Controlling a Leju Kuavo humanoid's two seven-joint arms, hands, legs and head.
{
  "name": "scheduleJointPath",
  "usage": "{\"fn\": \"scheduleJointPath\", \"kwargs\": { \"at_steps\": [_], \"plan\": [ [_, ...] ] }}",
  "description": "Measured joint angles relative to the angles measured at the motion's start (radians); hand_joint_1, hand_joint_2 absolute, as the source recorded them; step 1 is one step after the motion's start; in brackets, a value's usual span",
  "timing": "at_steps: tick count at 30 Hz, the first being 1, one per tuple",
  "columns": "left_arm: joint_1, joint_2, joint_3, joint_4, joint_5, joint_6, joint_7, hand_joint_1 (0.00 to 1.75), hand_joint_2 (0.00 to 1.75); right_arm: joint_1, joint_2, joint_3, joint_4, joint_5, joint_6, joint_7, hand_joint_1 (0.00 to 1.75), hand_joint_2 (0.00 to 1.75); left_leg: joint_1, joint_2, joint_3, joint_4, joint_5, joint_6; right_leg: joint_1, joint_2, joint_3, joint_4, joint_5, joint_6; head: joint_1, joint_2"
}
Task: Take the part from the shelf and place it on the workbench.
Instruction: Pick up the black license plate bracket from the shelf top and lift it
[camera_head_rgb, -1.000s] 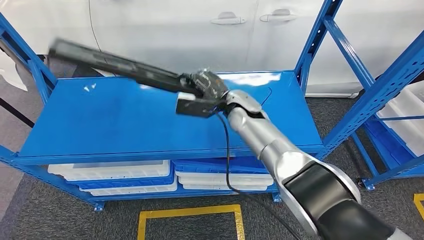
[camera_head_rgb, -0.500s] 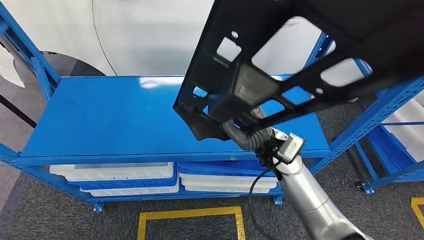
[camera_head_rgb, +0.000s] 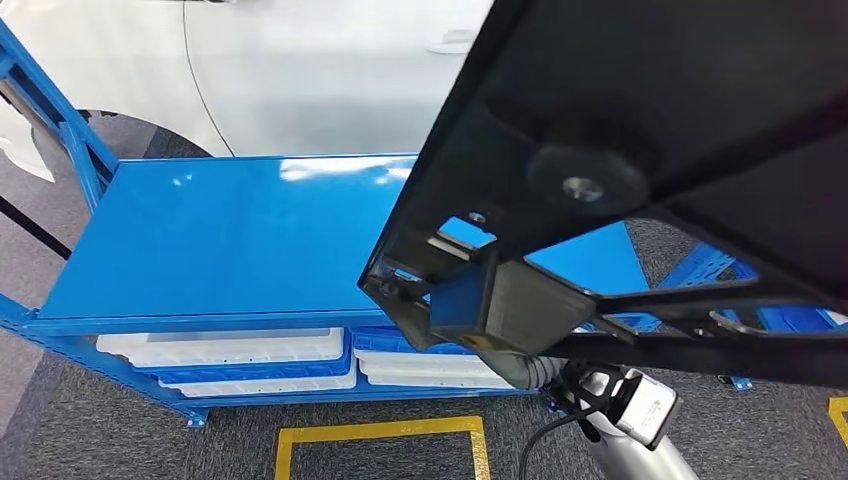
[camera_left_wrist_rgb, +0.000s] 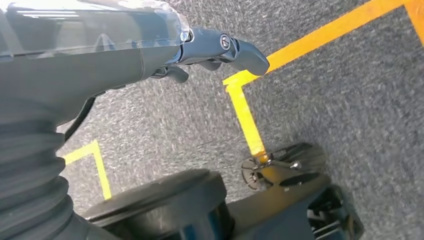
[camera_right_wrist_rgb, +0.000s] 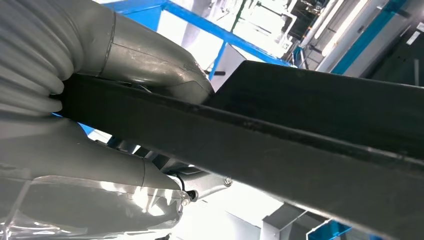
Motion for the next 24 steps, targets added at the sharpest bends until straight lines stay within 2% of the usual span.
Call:
{"fn": "scheduleJointPath", "kwargs": {
  "at_steps": [2, 4, 5, 6, 7, 9, 10, 11, 12, 14, 15, 16, 17, 19, 20, 21, 22, 23, 24],
  "plan": [
    [-0.001, 0.001, -0.003, 0.000, -0.008, -0.004, 0.009, 0.00, 1.75, 0.006, 0.000, 0.001, -0.011, 0.001, 0.010, 0.001, 1.75, 1.75, 0.000, 0.001, -0.027, 0.067, -0.046, -0.008, -0.005, -0.001, 0.003, -0.007, 0.004, -0.010, 0.000, 0.000],
    [-0.002, 0.001, -0.005, 0.000, -0.011, -0.005, 0.014, 0.00, 1.75, 0.008, 0.001, 0.002, -0.016, -0.001, 0.020, 0.007, 1.75, 1.75, 0.001, 0.001, -0.085, 0.200, -0.112, -0.013, -0.004, -0.001, 0.003, -0.007, 0.004, -0.014, 0.000, 0.000],
    [-0.003, 0.001, -0.006, 0.000, -0.007, -0.005, 0.016, 0.00, 1.75, 0.008, 0.003, 0.002, -0.017, -0.004, 0.027, 0.015, 1.75, 1.75, 0.002, 0.002, -0.109, 0.254, -0.130, -0.015, -0.003, -0.002, 0.003, -0.006, 0.004, -0.015, 0.000, 0.000],
    [-0.005, 0.001, -0.006, 0.000, -0.003, -0.005, 0.023, 0.00, 1.75, 0.008, 0.005, 0.003, -0.017, -0.010, 0.035, 0.024, 1.75, 1.75, 0.001, 0.002, -0.119, 0.277, -0.129, -0.015, -0.002, -0.002, 0.003, -0.006, 0.003, -0.015, 0.000, 0.000],
    [-0.006, 0.001, -0.006, 0.000, 0.002, -0.008, 0.032, 0.00, 1.75, 0.009, 0.007, 0.004, -0.017, -0.018, 0.045, 0.033, 1.75, 1.75, 0.001, 0.002, -0.109, 0.260, -0.109, -0.014, -0.002, -0.002, 0.003, -0.004, 0.003, -0.015, 0.000, 0.000],
    [-0.008, 0.002, -0.005, 0.000, 0.007, -0.013, 0.055, 0.00, 1.75, 0.009, 0.012, 0.004, -0.017, -0.037, 0.066, 0.046, 1.75, 1.75, 0.001, 0.002, -0.047, 0.132, -0.041, -0.008, -0.002, 0.000, 0.005, -0.002, 0.001, -0.013, 0.000, 0.000],
    [-0.008, 0.002, -0.005, 0.000, 0.009, -0.014, 0.065, 0.00, 1.75, 0.008, 0.015, 0.004, -0.017, -0.045, 0.075, 0.051, 1.75, 1.75, 0.000, 0.002, -0.015, 0.063, -0.017, -0.004, 0.000, 0.001, 0.004, 0.001, 0.000, -0.010, 0.000, 0.000],
    [-0.007, 0.003, -0.005, 0.000, 0.010, -0.013, 0.072, 0.00, 1.75, 0.008, 0.018, 0.004, -0.017, -0.054, 0.084, 0.059, 1.75, 1.75, -0.002, 0.002, 0.005, 0.018, -0.004, 0.001, 0.002, 0.002, 0.002, 0.003, 0.000, -0.006, 0.000, 0.000],
    [-0.007, 0.003, -0.004, 0.000, 0.013, -0.010, 0.078, 0.00, 1.75, 0.007, 0.021, 0.005, -0.016, -0.062, 0.092, 0.069, 1.75, 1.75, -0.003, 0.001, 0.014, -0.004, 0.000, 0.005, 0.003, 0.002, 0.000, 0.005, 0.001, -0.001, 0.000, 0.000],
    [-0.006, 0.002, -0.002, 0.000, 0.022, -0.005, 0.090, 0.00, 1.75, 0.003, 0.025, 0.005, -0.013, -0.081, 0.110, 0.099, 1.75, 1.75, -0.003, -0.001, 0.014, -0.009, 0.005, 0.015, 0.003, 0.002, -0.003, 0.006, 0.006, 0.010, 0.000, 0.000],
    [-0.005, 0.002, 0.000, 0.000, 0.029, -0.004, 0.096, 0.00, 1.75, 0.000, 0.025, 0.005, -0.009, -0.092, 0.118, 0.115, 1.75, 1.75, -0.001, 0.000, 0.013, -0.012, 0.011, 0.021, 0.002, 0.003, -0.005, 0.010, 0.002, 0.015, 0.000, 0.000],
    [-0.006, 0.002, 0.004, 0.000, 0.036, -0.005, 0.101, 0.00, 1.75, -0.005, 0.025, 0.006, -0.005, -0.103, 0.124, 0.129, 1.75, 1.75, 0.001, 0.000, 0.012, -0.017, 0.017, 0.026, 0.002, 0.003, -0.013, 0.028, -0.015, 0.020, 0.000, 0.000],
    [-0.007, 0.002, 0.008, 0.000, 0.043, -0.007, 0.106, 0.00, 1.75, -0.013, 0.025, 0.006, 0.000, -0.114, 0.129, 0.141, 1.75, 1.75, 0.003, 0.002, 0.010, -0.020, 0.023, 0.031, 0.001, 0.004, -0.028, 0.066, -0.045, 0.025, 0.000, 0.000],
    [-0.010, 0.002, 0.018, 0.000, 0.056, -0.012, 0.111, 0.00, 1.75, -0.031, 0.026, 0.006, 0.017, -0.132, 0.134, 0.157, 1.75, 1.75, 0.003, 0.003, 0.000, -0.019, 0.030, 0.035, -0.005, 0.003, -0.080, 0.196, -0.123, 0.033, 0.000, 0.000],
    [-0.011, 0.002, 0.022, 0.000, 0.060, -0.014, 0.112, 0.00, 1.75, -0.039, 0.026, 0.006, 0.027, -0.139, 0.136, 0.161, 1.75, 1.75, 0.002, 0.003, -0.006, -0.017, 0.032, 0.035, -0.007, 0.003, -0.102, 0.257, -0.149, 0.035, 0.000, 0.000],
    [-0.011, 0.002, 0.026, 0.000, 0.063, -0.015, 0.112, 0.00, 1.75, -0.047, 0.027, 0.006, 0.038, -0.144, 0.136, 0.165, 1.75, 1.75, 0.002, 0.003, -0.012, -0.015, 0.035, 0.035, -0.009, 0.003, -0.111, 0.290, -0.158, 0.037, 0.000, 0.000],
    [-0.011, 0.002, 0.029, 0.000, 0.066, -0.016, 0.112, 0.00, 1.75, -0.055, 0.029, 0.006, 0.048, -0.148, 0.137, 0.169, 1.75, 1.75, 0.002, 0.003, -0.018, -0.012, 0.038, 0.034, -0.011, 0.003, -0.100, 0.282, -0.147, 0.037, 0.000, 0.000],
    [-0.011, 0.002, 0.033, 0.000, 0.068, -0.017, 0.112, 0.00, 1.75, -0.064, 0.031, 0.006, 0.057, -0.152, 0.137, 0.173, 1.75, 1.75, 0.002, 0.002, -0.023, -0.009, 0.041, 0.032, -0.012, 0.003, -0.067, 0.231, -0.120, 0.035, 0.000, 0.000],
    [-0.011, 0.002, 0.035, 0.000, 0.071, -0.018, 0.112, 0.00, 1.75, -0.073, 0.034, 0.006, 0.064, -0.155, 0.138, 0.175, 1.75, 1.75, 0.002, 0.001, -0.026, -0.007, 0.043, 0.030, -0.012, 0.003, -0.022, 0.156, -0.090, 0.032, 0.000, 0.000]
  ]
}}
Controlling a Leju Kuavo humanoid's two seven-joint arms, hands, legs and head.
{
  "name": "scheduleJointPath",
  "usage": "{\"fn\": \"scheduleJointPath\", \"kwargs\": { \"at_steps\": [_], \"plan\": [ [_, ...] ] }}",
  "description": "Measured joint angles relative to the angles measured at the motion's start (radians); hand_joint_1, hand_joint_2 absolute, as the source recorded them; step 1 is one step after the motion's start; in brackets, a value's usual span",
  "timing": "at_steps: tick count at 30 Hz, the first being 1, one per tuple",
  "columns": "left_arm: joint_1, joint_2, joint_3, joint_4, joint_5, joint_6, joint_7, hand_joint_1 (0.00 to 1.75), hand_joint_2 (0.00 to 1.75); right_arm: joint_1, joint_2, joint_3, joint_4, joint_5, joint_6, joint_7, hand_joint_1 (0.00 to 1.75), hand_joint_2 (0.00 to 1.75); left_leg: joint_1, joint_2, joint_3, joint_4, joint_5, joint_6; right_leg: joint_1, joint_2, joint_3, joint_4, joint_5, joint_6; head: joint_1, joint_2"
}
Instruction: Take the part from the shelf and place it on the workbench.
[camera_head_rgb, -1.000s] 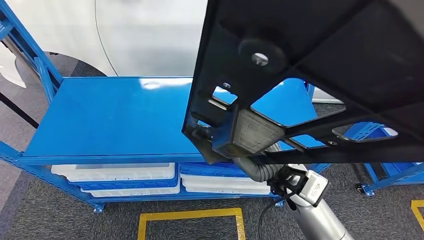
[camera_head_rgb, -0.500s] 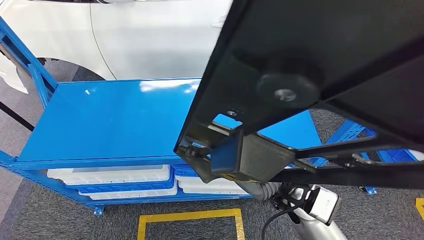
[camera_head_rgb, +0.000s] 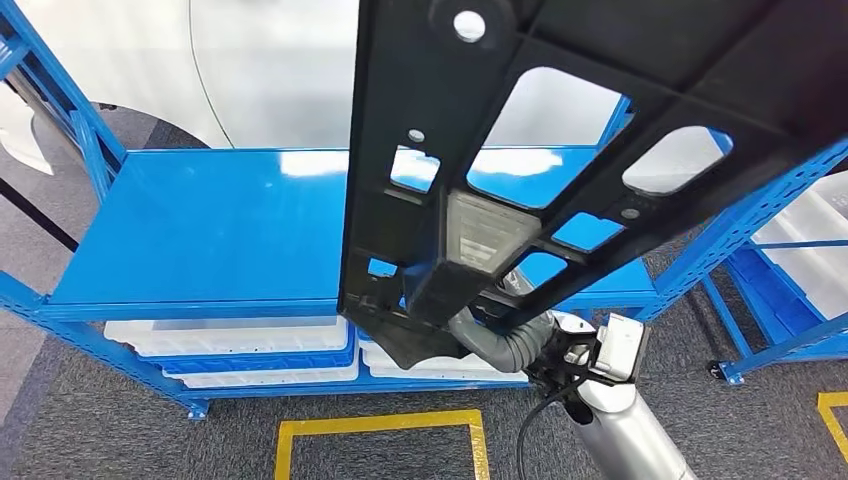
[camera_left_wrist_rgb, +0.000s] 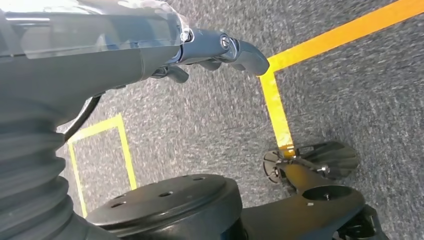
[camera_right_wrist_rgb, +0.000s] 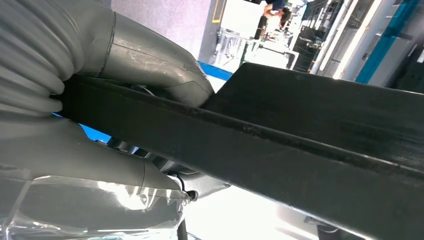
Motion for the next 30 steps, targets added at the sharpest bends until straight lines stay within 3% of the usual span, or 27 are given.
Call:
{"fn": "scheduleJointPath", "kwargs": {
  "at_steps": [2, 3, 6, 8, 11, 12, 13, 14, 16, 18, 21, 22, 23, 24, 26, 27, 28, 29, 30],
  "plan": [
    [0.000, -0.001, 0.005, 0.000, 0.003, -0.002, 0.000, 0.00, 1.75, -0.015, 0.005, 0.000, 0.011, -0.006, 0.001, 0.001, 1.75, 1.75, -0.003, -0.001, -0.007, 0.004, 0.006, -0.008, 0.005, 0.001, 0.068, -0.123, 0.037, -0.008, 0.000, 0.000],
    [0.000, -0.001, 0.007, 0.000, 0.004, -0.002, 0.001, 0.00, 1.75, -0.019, 0.006, 0.000, 0.015, -0.009, 0.001, 0.000, 1.75, 1.75, -0.004, -0.002, -0.010, 0.005, 0.010, -0.014, 0.007, 0.001, 0.078, -0.147, 0.043, -0.012, 0.000, 0.000],
    [0.001, -0.001, 0.012, 0.000, 0.006, -0.003, 0.004, 0.00, 1.75, -0.024, 0.011, 0.001, 0.028, -0.014, 0.004, 0.000, 1.75, 1.75, -0.004, -0.002, -0.018, 0.004, 0.019, -0.032, 0.008, -0.001, 0.067, -0.155, 0.059, -0.027, 0.000, 0.000],
    [0.002, -0.001, 0.014, 0.000, 0.006, -0.003, 0.005, 0.00, 1.75, -0.027, 0.015, 0.001, 0.035, -0.016, 0.005, 0.000, 1.75, 1.75, -0.003, -0.002, -0.038, 0.047, -0.026, -0.042, 0.004, -0.005, 0.054, -0.162, 0.078, -0.041, 0.000, 0.000],
    [-0.001, -0.001, 0.017, 0.000, 0.007, -0.004, 0.004, 0.00, 1.75, -0.029, 0.019, 0.000, 0.045, -0.017, 0.007, 0.000, 1.75, 1.75, 0.000, 0.001, -0.095, 0.237, -0.157, -0.051, 0.006, -0.011, 0.018, -0.162, 0.105, -0.050, 0.000, 0.000],
    [-0.002, -0.001, 0.018, 0.000, 0.007, -0.004, 0.004, 0.00, 1.75, -0.029, 0.020, 0.000, 0.048, -0.017, 0.008, 0.000, 1.75, 1.75, 0.000, 0.001, -0.099, 0.279, -0.178, -0.052, 0.008, -0.012, 0.005, -0.161, 0.114, -0.050, 0.000, 0.000],
    [-0.003, -0.001, 0.018, 0.000, 0.006, -0.004, 0.004, 0.00, 1.75, -0.028, 0.020, 0.000, 0.051, -0.017, 0.009, 0.000, 1.75, 1.75, 0.000, 0.001, -0.082, 0.281, -0.181, -0.052, 0.009, -0.013, -0.007, -0.159, 0.122, -0.050, 0.000, 0.000],
    [-0.002, -0.001, 0.018, 0.000, 0.006, -0.004, 0.005, 0.00, 1.75, -0.028, 0.021, 0.000, 0.053, -0.017, 0.009, 0.000, 1.75, 1.75, 0.000, 0.001, -0.043, 0.239, -0.167, -0.051, 0.009, -0.012, -0.018, -0.156, 0.130, -0.048, 0.000, 0.000],
    [0.001, -0.001, 0.018, 0.000, 0.006, -0.003, 0.006, 0.00, 1.75, -0.029, 0.022, 0.000, 0.054, -0.017, 0.009, 0.000, 1.75, 1.75, -0.002, 0.001, 0.063, 0.086, -0.127, -0.044, 0.011, -0.012, -0.037, -0.149, 0.144, -0.042, 0.000, 0.000],
    [0.002, -0.001, 0.019, 0.000, 0.005, -0.003, 0.006, 0.00, 1.75, -0.029, 0.022, 0.001, 0.055, -0.017, 0.009, 0.000, 1.75, 1.75, -0.006, -0.001, 0.115, -0.007, -0.105, -0.032, 0.012, -0.012, -0.047, -0.145, 0.158, -0.031, 0.000, 0.000],
    [0.005, -0.001, 0.019, 0.000, 0.005, -0.004, 0.005, 0.00, 1.75, -0.030, 0.023, 0.001, 0.056, -0.017, 0.009, 0.000, 1.75, 1.75, -0.007, -0.001, 0.103, -0.013, -0.085, -0.014, 0.009, -0.011, -0.052, -0.149, 0.177, -0.014, 0.000, 0.000],
    [0.005, -0.001, 0.020, 0.000, 0.004, -0.004, 0.005, 0.00, 1.75, -0.030, 0.023, 0.001, 0.056, -0.017, 0.009, 0.000, 1.75, 1.75, -0.006, 0.002, 0.096, -0.015, -0.074, -0.007, 0.008, -0.009, -0.058, -0.142, 0.165, -0.009, 0.000, 0.000],
    [0.004, -0.002, 0.020, 0.001, 0.003, -0.005, 0.004, 0.00, 1.75, -0.030, 0.023, 0.001, 0.057, -0.018, 0.009, 0.000, 1.75, 1.75, -0.004, 0.004, 0.087, -0.018, -0.061, 0.000, 0.007, -0.006, -0.069, -0.118, 0.133, -0.004, 0.000, 0.000],
    [0.002, -0.002, 0.020, 0.001, 0.001, -0.006, 0.004, 0.00, 1.75, -0.030, 0.023, 0.001, 0.058, -0.018, 0.009, 0.000, 1.75, 1.75, -0.002, 0.006, 0.075, -0.019, -0.048, 0.004, 0.004, -0.004, -0.084, -0.073, 0.083, 0.000, 0.000, 0.000],
    [-0.001, -0.002, 0.020, 0.001, -0.003, -0.010, 0.004, 0.00, 1.75, -0.029, 0.023, 0.001, 0.059, -0.019, 0.009, 0.000, 1.75, 1.75, -0.003, 0.007, 0.046, -0.017, -0.025, 0.008, 0.001, -0.003, -0.115, 0.055, -0.015, 0.008, 0.000, 0.000],
    [-0.001, -0.002, 0.020, 0.001, -0.005, -0.011, 0.004, 0.00, 1.75, -0.029, 0.023, 0.001, 0.059, -0.019, 0.009, 0.000, 1.75, 1.75, -0.004, 0.008, 0.031, -0.015, -0.015, 0.007, -0.001, -0.003, -0.121, 0.109, -0.035, 0.011, 0.000, 0.000],
    [-0.003, -0.002, 0.020, 0.001, -0.006, -0.012, 0.004, 0.00, 1.75, -0.029, 0.023, 0.001, 0.060, -0.020, 0.009, 0.000, 1.75, 1.75, -0.004, 0.008, 0.015, -0.011, -0.006, 0.005, -0.002, -0.003, -0.113, 0.134, -0.031, 0.013, 0.000, 0.000],
    [-0.004, -0.002, 0.020, 0.001, -0.007, -0.013, 0.005, 0.00, 1.75, -0.029, 0.023, 0.001, 0.061, -0.020, 0.009, 0.000, 1.75, 1.75, -0.004, 0.008, 0.000, -0.007, 0.003, 0.003, -0.003, -0.003, -0.088, 0.125, -0.010, 0.013, 0.000, 0.000],
    [-0.006, -0.002, 0.021, 0.001, -0.007, -0.013, 0.005, 0.00, 1.75, -0.031, 0.023, 0.000, 0.061, -0.020, 0.009, 0.000, 1.75, 1.75, -0.004, 0.008, -0.015, -0.002, 0.011, 0.001, -0.004, -0.003, -0.044, 0.080, 0.016, 0.013, 0.000, 0.000]
  ]
}}
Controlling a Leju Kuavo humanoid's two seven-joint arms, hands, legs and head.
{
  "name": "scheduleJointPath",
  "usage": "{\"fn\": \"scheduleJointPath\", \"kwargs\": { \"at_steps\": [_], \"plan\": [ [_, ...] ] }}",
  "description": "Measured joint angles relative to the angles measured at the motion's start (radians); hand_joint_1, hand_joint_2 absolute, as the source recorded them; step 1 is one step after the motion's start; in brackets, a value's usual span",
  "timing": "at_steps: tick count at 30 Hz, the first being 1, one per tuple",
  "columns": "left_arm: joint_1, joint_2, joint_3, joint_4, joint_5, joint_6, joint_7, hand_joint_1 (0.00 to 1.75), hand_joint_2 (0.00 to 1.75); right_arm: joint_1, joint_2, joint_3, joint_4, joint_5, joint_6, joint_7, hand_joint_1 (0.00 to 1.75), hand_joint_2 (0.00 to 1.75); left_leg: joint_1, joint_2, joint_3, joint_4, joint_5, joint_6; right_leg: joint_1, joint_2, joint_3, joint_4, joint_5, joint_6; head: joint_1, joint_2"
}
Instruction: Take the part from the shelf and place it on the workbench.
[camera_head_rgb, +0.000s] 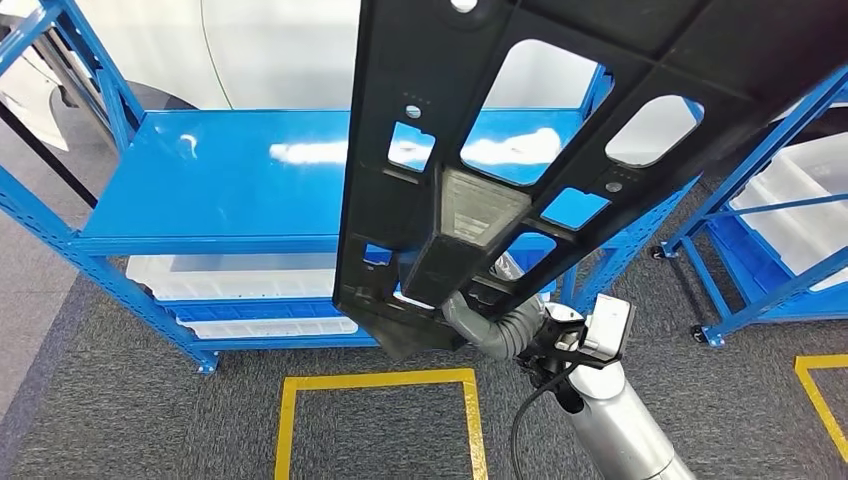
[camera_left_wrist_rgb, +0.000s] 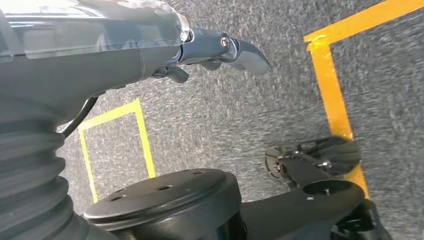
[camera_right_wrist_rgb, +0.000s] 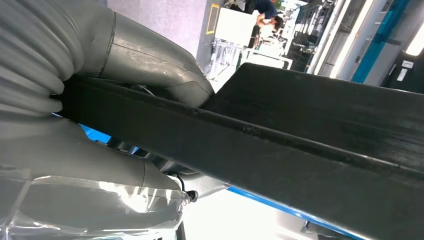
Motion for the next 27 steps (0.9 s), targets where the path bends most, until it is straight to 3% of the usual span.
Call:
{"fn": "scheduleJointPath", "kwargs": {
  "at_steps": [2, 4, 6, 7, 9, 11, 12, 13, 14, 16, 18, 19, 20, 22, 23, 24, 26, 27],
  "plan": [
    [-0.005, 0.000, 0.000, 0.000, 0.002, 0.000, 0.000, 0.00, 1.75, -0.006, 0.000, 0.000, 0.000, -0.001, 0.001, 0.000, 1.75, 1.75, -0.001, -0.001, -0.021, 0.009, 0.013, -0.008, 0.001, 0.002, 0.102, -0.140, 0.011, -0.007, 0.000, 0.000],
    [-0.008, 0.000, 0.000, 0.000, 0.006, 0.002, 0.000, 0.00, 1.75, -0.013, 0.001, -0.001, 0.000, -0.003, 0.002, 0.000, 1.75, 1.75, -0.002, -0.002, -0.027, 0.009, 0.028, -0.020, 0.007, 0.004, 0.152, -0.222, -0.002, -0.018, -0.001, 0.000],
    [-0.009, 0.000, 0.001, 0.000, 0.009, 0.003, -0.001, 0.00, 1.75, -0.017, 0.002, -0.002, 0.001, -0.005, 0.002, 0.000, 1.75, 1.75, -0.001, -0.004, -0.030, 0.003, 0.043, -0.032, 0.010, 0.004, 0.147, -0.233, 0.012, -0.034, -0.001, 0.000],
    [-0.008, 0.000, 0.001, 0.000, 0.009, 0.003, -0.001, 0.00, 1.75, -0.019, 0.003, -0.002, 0.002, -0.005, 0.002, 0.000, 1.75, 1.75, 0.000, -0.004, -0.037, 0.009, 0.035, -0.038, 0.009, 0.001, 0.139, -0.237, 0.022, -0.042, -0.001, 0.000],
    [-0.007, 0.000, 0.001, 0.000, 0.010, 0.003, -0.001, 0.00, 1.75, -0.023, 0.007, -0.002, 0.003, -0.006, 0.003, 0.000, 1.75, 1.75, 0.002, -0.005, -0.062, 0.066, -0.036, -0.047, 0.005, -0.003, 0.114, -0.242, 0.048, -0.058, -0.001, 0.000],
    [-0.008, 0.000, 0.002, 0.000, 0.010, 0.003, -0.001, 0.00, 1.75, -0.025, 0.010, -0.002, 0.005, -0.009, 0.005, 0.002, 1.75, 1.75, 0.004, -0.005, -0.096, 0.193, -0.139, -0.053, 0.009, -0.002, 0.082, -0.241, 0.074, -0.065, -0.001, 0.000],
    [-0.009, 0.000, 0.002, 0.000, 0.010, 0.003, -0.001, 0.00, 1.75, -0.024, 0.011, -0.002, 0.006, -0.012, 0.006, 0.004, 1.75, 1.75, 0.004, -0.004, -0.105, 0.255, -0.166, -0.055, 0.011, -0.001, 0.064, -0.240, 0.087, -0.065, -0.001, 0.000],
    [-0.010, 0.000, 0.002, 0.000, 0.009, 0.003, -0.001, 0.00, 1.75, -0.025, 0.011, -0.002, 0.007, -0.016, 0.008, 0.009, 1.75, 1.75, 0.004, -0.005, -0.101, 0.294, -0.168, -0.055, 0.013, 0.002, 0.045, -0.239, 0.101, -0.064, -0.001, 0.000],
    [-0.010, 0.000, 0.002, 0.000, 0.009, 0.003, -0.001, 0.00, 1.75, -0.025, 0.011, -0.002, 0.009, -0.021, 0.010, 0.014, 1.75, 1.75, 0.004, -0.005, -0.081, 0.300, -0.149, -0.053, 0.014, 0.007, 0.027, -0.237, 0.114, -0.062, -0.001, 0.000],
    [-0.009, 0.001, 0.002, 0.000, 0.010, 0.002, 0.000, 0.00, 1.75, -0.027, 0.012, -0.002, 0.011, -0.032, 0.018, 0.024, 1.75, 1.75, 0.004, -0.015, 0.010, 0.209, -0.099, -0.044, 0.015, 0.019, -0.005, -0.233, 0.140, -0.057, -0.001, 0.000],
    [-0.008, 0.001, 0.002, 0.000, 0.010, 0.003, 0.000, 0.00, 1.75, -0.036, 0.016, -0.002, 0.012, -0.044, 0.025, 0.034, 1.75, 1.75, 0.003, -0.042, 0.117, 0.061, -0.107, -0.033, 0.017, 0.032, -0.028, -0.229, 0.164, -0.049, -0.001, 0.000],
    [-0.007, 0.001, 0.002, 0.000, 0.011, 0.003, 0.000, 0.00, 1.75, -0.042, 0.019, -0.002, 0.013, -0.049, 0.028, 0.039, 1.75, 1.75, 0.001, -0.053, 0.146, 0.011, -0.121, -0.030, 0.017, 0.039, -0.033, -0.230, 0.176, -0.044, -0.001, 0.000],
    [-0.006, 0.002, 0.003, 0.000, 0.011, 0.004, 0.001, 0.00, 1.75, -0.048, 0.021, -0.002, 0.015, -0.054, 0.030, 0.043, 1.75, 1.75, -0.001, -0.055, 0.157, -0.014, -0.128, -0.027, 0.016, 0.046, -0.035, -0.233, 0.189, -0.038, -0.001, 0.000],
    [-0.004, 0.001, 0.003, 0.000, 0.010, 0.004, 0.002, 0.00, 1.75, -0.054, 0.024, -0.002, 0.018, -0.059, 0.034, 0.049, 1.75, 1.75, 0.000, -0.040, 0.145, -0.020, -0.108, -0.018, 0.014, 0.057, -0.040, -0.239, 0.202, -0.024, -0.001, 0.000],
    [-0.004, 0.000, 0.003, 0.000, 0.010, 0.005, 0.000, 0.00, 1.75, -0.056, 0.024, -0.002, 0.019, -0.061, 0.035, 0.052, 1.75, 1.75, 0.002, -0.029, 0.136, -0.022, -0.095, -0.010, 0.013, 0.052, -0.049, -0.225, 0.181, -0.019, -0.001, 0.000],
    [-0.003, -0.001, 0.003, 0.000, 0.010, 0.005, -0.004, 0.00, 1.75, -0.056, 0.024, -0.002, 0.019, -0.062, 0.036, 0.055, 1.75, 1.75, 0.005, -0.017, 0.124, -0.026, -0.080, -0.004, 0.012, 0.042, -0.062, -0.192, 0.139, -0.014, -0.001, 0.000],
    [-0.002, -0.002, 0.003, 0.000, 0.012, 0.003, -0.015, 0.00, 1.75, -0.057, 0.024, -0.002, 0.020, -0.062, 0.036, 0.059, 1.75, 1.75, 0.005, 0.004, 0.093, -0.026, -0.052, 0.002, 0.005, 0.018, -0.096, -0.065, 0.027, -0.003, -0.001, 0.000],
    [-0.001, -0.002, 0.003, 0.000, 0.013, 0.002, -0.019, 0.00, 1.75, -0.056, 0.024, -0.002, 0.020, -0.062, 0.036, 0.059, 1.75, 1.75, 0.005, 0.015, 0.075, -0.024, -0.039, 0.001, 0.002, 0.013, -0.109, 0.005, -0.007, 0.003, -0.001, 0.000]
  ]
}}
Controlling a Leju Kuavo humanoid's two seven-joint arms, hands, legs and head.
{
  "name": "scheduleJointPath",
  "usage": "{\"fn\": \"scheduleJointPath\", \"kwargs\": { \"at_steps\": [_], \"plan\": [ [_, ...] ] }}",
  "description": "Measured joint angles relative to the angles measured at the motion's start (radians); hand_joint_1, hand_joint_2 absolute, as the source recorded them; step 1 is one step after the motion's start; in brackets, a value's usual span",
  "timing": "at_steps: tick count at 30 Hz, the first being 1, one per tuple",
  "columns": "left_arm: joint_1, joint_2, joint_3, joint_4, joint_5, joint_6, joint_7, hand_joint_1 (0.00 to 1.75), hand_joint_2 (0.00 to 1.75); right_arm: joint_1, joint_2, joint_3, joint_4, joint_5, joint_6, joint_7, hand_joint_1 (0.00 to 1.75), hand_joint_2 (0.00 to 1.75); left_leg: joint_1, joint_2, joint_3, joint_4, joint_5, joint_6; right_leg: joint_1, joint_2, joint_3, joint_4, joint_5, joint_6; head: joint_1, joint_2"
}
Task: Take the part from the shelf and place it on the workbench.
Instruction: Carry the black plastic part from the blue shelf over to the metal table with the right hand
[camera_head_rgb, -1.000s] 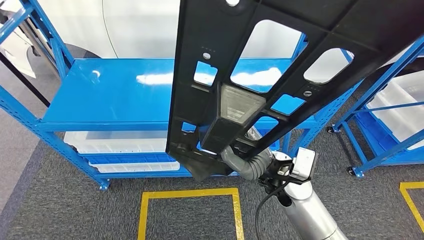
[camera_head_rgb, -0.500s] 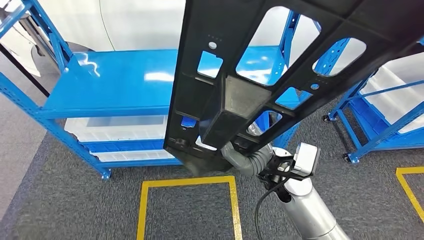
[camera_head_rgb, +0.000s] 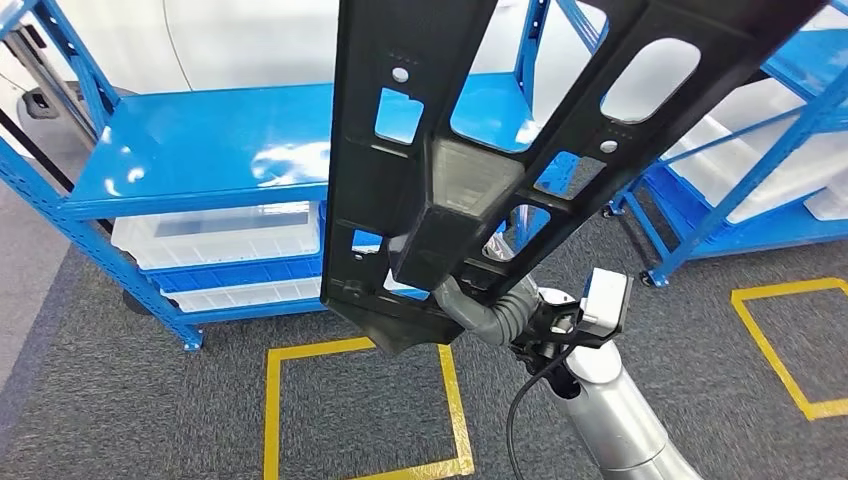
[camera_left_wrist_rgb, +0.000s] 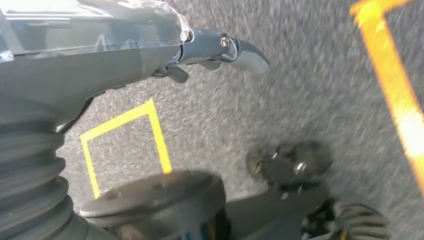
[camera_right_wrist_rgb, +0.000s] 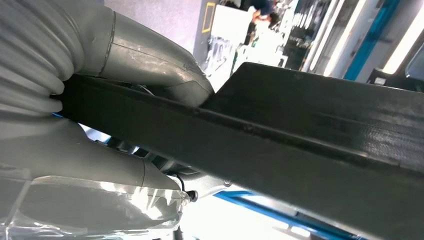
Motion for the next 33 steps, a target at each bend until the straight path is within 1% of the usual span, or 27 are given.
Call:
{"fn": "scheduleJointPath", "kwargs": {
  "at_steps": [1, 2, 3, 4, 5, 6, 7, 8, 10, 11, 12, 13, 15, 16, 17, 18, 19, 21, 22, 23, 25, 27, 29, 30, 31, 32, 33],
  "plan": [
    [0.000, 0.000, 0.000, 0.000, 0.001, -0.001, -0.002, 0.00, 1.75, 0.001, 0.000, 0.000, 0.000, 0.000, 0.000, 0.000, 1.75, 1.75, 0.000, 0.012, -0.019, 0.002, 0.013, -0.002, -0.004, -0.003, -0.003, 0.053, -0.006, 0.006, 0.000, 0.000],
    [0.001, 0.000, 0.000, 0.000, 0.001, -0.002, -0.004, 0.00, 1.75, 0.001, 0.000, 0.000, 0.000, 0.000, 0.000, 0.001, 1.75, 1.75, 0.000, 0.023, -0.038, 0.005, 0.025, -0.004, -0.008, -0.005, 0.009, 0.077, 0.010, 0.012, 0.000, 0.000],
    [0.001, 0.000, 0.000, 0.000, 0.001, -0.002, -0.005, 0.00, 1.75, 0.002, 0.000, 0.000, 0.000, 0.000, 0.000, 0.001, 1.75, 1.75, 0.000, 0.034, -0.056, 0.008, 0.036, -0.008, -0.012, -0.010, 0.040, 0.062, 0.037, 0.016, 0.000, 0.000],
    [0.000, 0.000, 0.000, 0.000, 0.001, -0.002, -0.005, 0.00, 1.75, 0.002, 0.000, 0.000, 0.000, 0.000, 0.000, 0.001, 1.75, 1.75, 0.001, 0.044, -0.071, 0.013, 0.044, -0.012, -0.015, -0.022, 0.093, 0.009, 0.058, 0.019, 0.000, 0.000],
    [0.000, 0.000, 0.000, 0.000, 0.000, 0.000, -0.004, 0.00, 1.75, 0.001, 0.000, 0.000, -0.001, 0.000, 0.000, 0.001, 1.75, 1.75, 0.000, 0.050, -0.084, 0.017, 0.050, -0.017, -0.016, -0.042, 0.160, -0.070, 0.053, 0.019, 0.000, 0.000],
    [0.000, -0.001, 0.000, 0.000, -0.002, 0.003, -0.003, 0.00, 1.75, 0.000, 0.001, 0.000, -0.001, 0.000, 0.000, 0.001, 1.75, 1.75, 0.000, 0.057, -0.092, 0.021, 0.056, -0.023, -0.013, -0.059, 0.218, -0.146, 0.037, 0.013, -0.001, 0.000],
    [-0.001, -0.002, 0.000, -0.001, -0.004, 0.007, -0.001, 0.00, 1.75, -0.001, 0.002, 0.000, -0.002, 0.000, 0.001, 0.001, 1.75, 1.75, 0.000, 0.063, -0.095, 0.024, 0.062, -0.030, -0.008, -0.072, 0.258, -0.206, 0.016, 0.004, -0.001, 0.000],
    [-0.001, -0.003, 0.000, -0.001, -0.007, 0.012, 0.000, 0.00, 1.75, -0.002, 0.003, 0.000, -0.002, 0.000, 0.001, 0.001, 1.75, 1.75, 0.001, 0.070, -0.096, 0.023, 0.070, -0.037, -0.002, -0.076, 0.275, -0.238, 0.000, -0.007, -0.001, 0.000],
    [-0.002, -0.005, 0.000, -0.001, -0.011, 0.016, 0.001, 0.00, 1.75, -0.003, 0.003, 0.000, -0.003, -0.001, 0.001, 0.002, 1.75, 1.75, 0.006, 0.079, -0.097, 0.019, 0.082, -0.053, 0.002, -0.062, 0.265, -0.251, 0.012, -0.031, -0.001, 0.000],
    [-0.002, -0.005, 0.000, -0.001, -0.012, 0.018, 0.001, 0.00, 1.75, -0.004, 0.004, 0.000, -0.003, -0.001, 0.001, 0.002, 1.75, 1.75, 0.009, 0.070, -0.103, 0.028, 0.070, -0.059, 0.003, -0.053, 0.258, -0.254, 0.023, -0.041, -0.001, 0.000],
    [-0.001, -0.005, 0.000, -0.001, -0.014, 0.019, 0.002, 0.00, 1.75, -0.005, 0.004, 0.000, -0.003, -0.001, 0.001, 0.003, 1.75, 1.75, 0.010, 0.053, -0.115, 0.056, 0.042, -0.062, 0.002, -0.045, 0.250, -0.257, 0.036, -0.050, -0.001, 0.000],
    [-0.001, -0.005, 0.000, -0.001, -0.014, 0.019, 0.002, 0.00, 1.75, -0.007, 0.005, 0.000, -0.003, -0.003, 0.001, 0.004, 1.75, 1.75, 0.011, 0.031, -0.134, 0.107, -0.001, -0.064, 0.002, -0.036, 0.240, -0.259, 0.047, -0.057, -0.001, 0.000],
    [-0.002, -0.005, 0.000, -0.001, -0.015, 0.020, 0.003, 0.00, 1.75, -0.008, 0.007, 0.000, -0.002, -0.006, 0.001, 0.004, 1.75, 1.75, 0.010, 0.002, -0.174, 0.242, -0.086, -0.065, 0.008, -0.016, 0.216, -0.257, 0.066, -0.065, -0.001, 0.000],
    [-0.003, -0.005, 0.000, -0.001, -0.016, 0.021, 0.004, 0.00, 1.75, -0.007, 0.008, 0.000, -0.001, -0.008, 0.001, 0.005, 1.75, 1.75, 0.010, -0.004, -0.183, 0.291, -0.105, -0.064, 0.011, -0.005, 0.205, -0.255, 0.073, -0.067, -0.001, 0.000],
    [-0.003, -0.005, 0.000, -0.001, -0.016, 0.021, 0.006, 0.00, 1.75, -0.007, 0.008, 0.000, 0.000, -0.009, 0.001, 0.007, 1.75, 1.75, 0.009, -0.007, -0.176, 0.305, -0.104, -0.061, 0.014, 0.007, 0.196, -0.253, 0.079, -0.067, -0.001, 0.000],
    [-0.003, -0.005, 0.000, -0.001, -0.017, 0.022, 0.007, 0.00, 1.75, -0.006, 0.008, 0.000, 0.000, -0.010, 0.001, 0.008, 1.75, 1.75, 0.008, -0.009, -0.148, 0.277, -0.086, -0.056, 0.017, 0.020, 0.188, -0.250, 0.085, -0.067, -0.001, 0.000],
    [-0.001, -0.005, 0.000, -0.001, -0.017, 0.022, 0.009, 0.00, 1.75, -0.006, 0.007, 0.000, 0.001, -0.011, 0.000, 0.010, 1.75, 1.75, 0.006, -0.017, -0.104, 0.215, -0.058, -0.048, 0.020, 0.033, 0.182, -0.247, 0.089, -0.066, -0.001, 0.000],
    [0.004, -0.003, 0.000, -0.001, -0.020, 0.024, 0.012, 0.00, 1.75, -0.006, 0.007, 0.000, 0.001, -0.016, -0.003, 0.011, 1.75, 1.75, 0.003, -0.049, -0.016, 0.075, -0.026, -0.033, 0.021, 0.055, 0.173, -0.244, 0.097, -0.061, -0.001, 0.000],
    [0.006, -0.002, 0.000, -0.001, -0.021, 0.025, 0.013, 0.00, 1.75, -0.005, 0.007, 0.000, 0.001, -0.018, -0.007, 0.011, 1.75, 1.75, 0.001, -0.063, 0.008, 0.032, -0.022, -0.030, 0.019, 0.064, 0.170, -0.243, 0.101, -0.057, -0.001, 0.000],
    [0.007, -0.001, 0.000, -0.001, -0.023, 0.025, 0.013, 0.00, 1.75, -0.004, 0.007, 0.000, 0.001, -0.019, -0.010, 0.011, 1.75, 1.75, -0.001, -0.069, 0.018, 0.014, -0.025, -0.029, 0.016, 0.071, 0.167, -0.242, 0.105, -0.051, -0.001, 0.000],
    [0.008, -0.001, 0.000, -0.001, -0.024, 0.025, 0.012, 0.00, 1.75, -0.001, 0.007, 0.000, 0.000, -0.020, -0.017, 0.012, 1.75, 1.75, -0.001, -0.056, 0.019, 0.002, -0.016, -0.027, 0.013, 0.083, 0.163, -0.242, 0.112, -0.039, -0.001, 0.000],
    [0.006, -0.002, -0.001, -0.001, -0.026, 0.025, 0.010, 0.00, 1.75, 0.002, 0.007, -0.001, -0.002, -0.020, -0.019, 0.012, 1.75, 1.75, 0.003, -0.036, 0.020, -0.011, -0.005, -0.019, 0.014, 0.058, 0.146, -0.215, 0.092, -0.029, -0.001, 0.000],
    [0.007, -0.002, -0.001, -0.001, -0.027, 0.024, 0.008, 0.00, 1.75, 0.005, 0.007, -0.002, -0.004, -0.021, -0.020, 0.012, 1.75, 1.75, 0.005, -0.013, 0.017, -0.017, 0.001, -0.012, 0.010, 0.016, 0.095, -0.110, 0.031, -0.020, -0.001, 0.000],
    [0.009, -0.002, -0.001, -0.001, -0.027, 0.024, 0.008, 0.00, 1.75, 0.008, 0.007, -0.002, -0.004, -0.021, -0.020, 0.012, 1.75, 1.75, 0.004, -0.002, 0.013, -0.016, 0.002, -0.011, 0.006, 0.006, 0.063, -0.042, -0.001, -0.014, -0.001, 0.000],
    [0.011, -0.002, -0.001, -0.001, -0.027, 0.023, 0.008, 0.00, 1.75, 0.012, 0.007, -0.002, -0.004, -0.021, -0.020, 0.012, 1.75, 1.75, 0.004, 0.011, 0.010, -0.016, 0.003, -0.012, 0.001, 0.001, 0.039, 0.011, -0.019, -0.009, -0.001, 0.000],
    [0.012, -0.002, -0.001, -0.001, -0.027, 0.023, 0.008, 0.00, 1.75, 0.016, 0.006, -0.002, -0.004, -0.020, -0.021, 0.012, 1.75, 1.75, 0.004, 0.023, 0.008, -0.014, 0.003, -0.013, -0.004, -0.003, 0.032, 0.032, -0.019, -0.003, -0.001, 0.000],
    [0.013, -0.002, -0.001, -0.001, -0.026, 0.023, 0.008, 0.00, 1.75, 0.018, 0.006, -0.002, -0.004, -0.020, -0.021, 0.013, 1.75, 1.75, 0.005, 0.034, 0.006, -0.012, 0.003, -0.015, -0.009, -0.008, 0.046, 0.012, -0.001, 0.001, -0.001, 0.000]
  ]
}}
